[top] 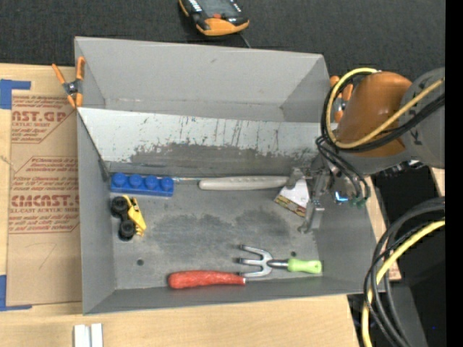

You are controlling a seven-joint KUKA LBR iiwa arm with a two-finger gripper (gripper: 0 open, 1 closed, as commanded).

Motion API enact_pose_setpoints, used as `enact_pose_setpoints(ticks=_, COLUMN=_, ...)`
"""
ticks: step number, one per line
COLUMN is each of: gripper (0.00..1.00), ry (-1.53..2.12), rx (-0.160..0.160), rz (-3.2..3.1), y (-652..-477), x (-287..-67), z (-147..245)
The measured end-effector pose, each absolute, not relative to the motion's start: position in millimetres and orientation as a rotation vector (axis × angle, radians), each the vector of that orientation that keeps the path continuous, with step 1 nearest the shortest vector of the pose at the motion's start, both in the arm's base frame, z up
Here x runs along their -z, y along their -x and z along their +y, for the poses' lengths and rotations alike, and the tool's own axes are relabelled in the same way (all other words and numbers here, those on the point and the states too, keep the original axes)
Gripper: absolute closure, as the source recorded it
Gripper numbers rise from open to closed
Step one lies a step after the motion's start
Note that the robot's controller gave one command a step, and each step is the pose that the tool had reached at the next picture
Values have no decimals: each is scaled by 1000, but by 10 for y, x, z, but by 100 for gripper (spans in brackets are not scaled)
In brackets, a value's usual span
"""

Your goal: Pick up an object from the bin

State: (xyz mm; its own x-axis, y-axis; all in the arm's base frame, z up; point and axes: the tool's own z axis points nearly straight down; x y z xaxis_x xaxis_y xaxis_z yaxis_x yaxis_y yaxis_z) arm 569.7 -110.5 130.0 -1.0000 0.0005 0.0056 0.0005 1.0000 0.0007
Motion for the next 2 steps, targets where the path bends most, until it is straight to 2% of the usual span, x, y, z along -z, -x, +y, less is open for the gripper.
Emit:
enact_pose_setpoints(ticks=1, gripper=0, ry=-2, rx=-1, rz=-3143, y=-5718, x=-1343, z=-1101)
enact_pose_setpoints(ticks=2, gripper=0, ry=159, rx=4, rz=-3132, y=-4965, x=-685, z=-299)
